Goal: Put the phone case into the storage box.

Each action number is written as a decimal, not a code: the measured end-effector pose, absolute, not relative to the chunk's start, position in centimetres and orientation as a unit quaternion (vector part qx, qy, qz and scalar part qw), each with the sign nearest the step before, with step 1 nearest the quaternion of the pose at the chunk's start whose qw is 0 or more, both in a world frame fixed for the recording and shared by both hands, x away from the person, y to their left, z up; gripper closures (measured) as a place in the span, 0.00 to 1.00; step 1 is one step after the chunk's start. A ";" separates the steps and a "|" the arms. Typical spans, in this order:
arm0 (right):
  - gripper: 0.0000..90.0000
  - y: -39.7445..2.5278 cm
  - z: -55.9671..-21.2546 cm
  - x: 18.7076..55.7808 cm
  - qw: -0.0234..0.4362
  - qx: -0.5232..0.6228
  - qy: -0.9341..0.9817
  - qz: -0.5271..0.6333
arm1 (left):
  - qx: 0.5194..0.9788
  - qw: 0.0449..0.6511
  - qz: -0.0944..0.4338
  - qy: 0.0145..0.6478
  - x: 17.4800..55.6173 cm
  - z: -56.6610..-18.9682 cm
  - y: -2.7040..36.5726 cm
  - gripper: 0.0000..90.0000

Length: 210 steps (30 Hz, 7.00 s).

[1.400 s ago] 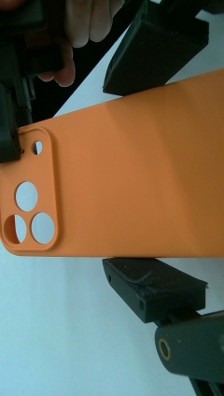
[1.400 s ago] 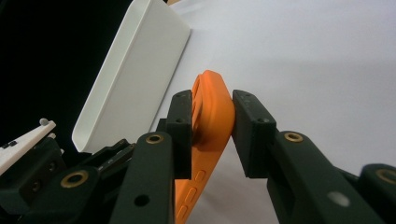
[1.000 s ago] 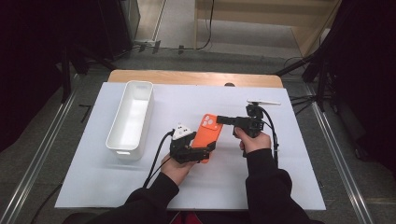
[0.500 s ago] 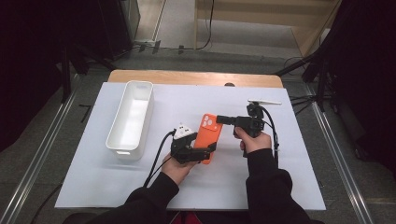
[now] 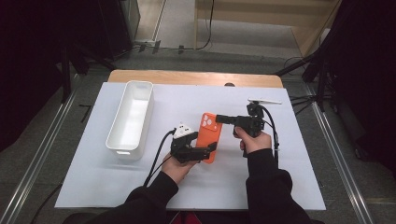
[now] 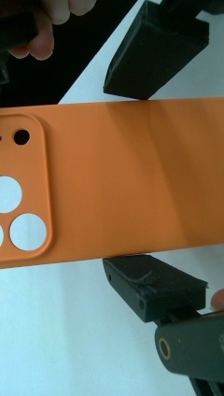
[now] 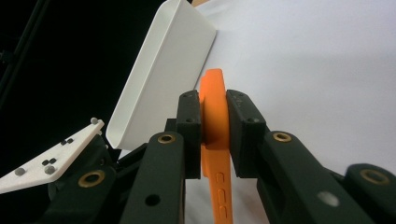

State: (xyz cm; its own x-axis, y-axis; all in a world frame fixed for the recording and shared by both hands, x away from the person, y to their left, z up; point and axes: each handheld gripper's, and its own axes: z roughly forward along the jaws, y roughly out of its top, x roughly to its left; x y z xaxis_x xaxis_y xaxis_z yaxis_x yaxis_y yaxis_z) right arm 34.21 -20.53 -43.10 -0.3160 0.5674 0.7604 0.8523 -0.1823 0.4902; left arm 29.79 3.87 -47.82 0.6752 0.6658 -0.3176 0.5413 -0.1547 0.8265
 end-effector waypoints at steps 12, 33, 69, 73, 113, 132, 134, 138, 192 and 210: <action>0.83 -20.5 -42.8 34.0 0.127 -0.564 -0.632 -0.516 | 0.781 0.480 0.049 0.395 30.2 -47.1 3.9 0.07; 0.83 -20.1 -41.4 33.2 0.065 -0.532 -0.667 -0.517 | 0.800 0.467 0.024 0.375 30.8 -44.8 5.0 0.06; 0.83 -18.2 -40.9 31.0 -0.096 -0.492 -0.694 -0.517 | 0.834 0.430 0.034 0.343 31.5 -43.3 6.0 0.06; 0.83 -18.0 -41.0 30.8 -0.095 -0.490 -0.692 -0.522 | 0.835 0.433 0.030 0.339 31.4 -43.3 6.1 0.06; 0.83 -16.4 -41.9 29.6 -0.084 -0.487 -0.672 -0.551 | 0.836 0.428 0.055 0.340 32.3 -41.3 6.5 0.01; 0.83 -15.4 -41.8 28.6 -0.078 -0.478 -0.675 -0.557 | 0.836 0.428 0.060 0.339 32.6 -41.7 5.4 0.01; 0.83 -15.3 -41.8 28.5 -0.077 -0.477 -0.675 -0.558 | 0.836 0.428 0.062 0.338 32.6 -41.8 5.3 0.01; 0.83 -15.1 -41.8 28.4 -0.072 -0.475 -0.675 -0.560 | 0.835 0.429 0.065 0.339 32.5 -41.8 5.2 0.01; 0.68 -14.8 -41.4 28.3 -0.060 -0.463 -0.665 -0.583 | 0.837 0.421 0.073 0.343 32.7 -41.8 5.5 0.18; 0.46 -17.3 -40.9 29.0 -0.081 -0.463 -0.658 -0.588 | 0.843 0.420 0.063 0.331 32.5 -41.1 5.6 0.17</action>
State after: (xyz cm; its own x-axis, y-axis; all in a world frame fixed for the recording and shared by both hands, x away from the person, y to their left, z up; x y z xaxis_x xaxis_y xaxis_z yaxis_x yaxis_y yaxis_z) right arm 29.01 -17.30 -40.87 -0.5584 0.7049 0.4373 0.5138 -0.1200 0.8495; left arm 32.50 5.63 -41.12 0.7735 0.6103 -0.1712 0.5046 -0.4293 0.7491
